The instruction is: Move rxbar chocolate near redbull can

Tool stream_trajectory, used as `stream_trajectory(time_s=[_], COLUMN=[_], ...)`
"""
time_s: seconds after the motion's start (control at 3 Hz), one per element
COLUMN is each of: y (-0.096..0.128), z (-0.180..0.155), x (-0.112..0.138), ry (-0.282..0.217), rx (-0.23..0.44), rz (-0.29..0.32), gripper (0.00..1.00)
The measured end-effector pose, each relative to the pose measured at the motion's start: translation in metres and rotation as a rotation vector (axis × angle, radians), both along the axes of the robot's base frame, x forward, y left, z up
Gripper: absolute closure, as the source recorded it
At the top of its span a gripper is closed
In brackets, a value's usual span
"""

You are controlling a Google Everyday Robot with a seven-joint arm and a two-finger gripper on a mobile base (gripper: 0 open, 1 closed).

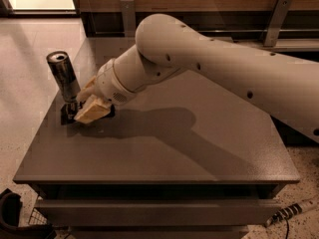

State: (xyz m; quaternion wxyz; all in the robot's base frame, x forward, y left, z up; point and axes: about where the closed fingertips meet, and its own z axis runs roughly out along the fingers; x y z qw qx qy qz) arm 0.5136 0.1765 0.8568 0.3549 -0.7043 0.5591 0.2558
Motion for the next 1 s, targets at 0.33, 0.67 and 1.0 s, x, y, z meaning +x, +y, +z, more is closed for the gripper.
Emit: stream_trajectory(time_s=[0.33,0.67,1.0], y=[0.0015,0.0032,0.0032], z=[0.0007,0.0016,0.0016], x=[-0.0014,-0.003,-0.003], ry=[-0.002,-0.003,-0.003], rx=[-0.001,-0.001,-0.001], rz=[0.004,0.007,0.007], gripper=[0.17,0.0,0.0])
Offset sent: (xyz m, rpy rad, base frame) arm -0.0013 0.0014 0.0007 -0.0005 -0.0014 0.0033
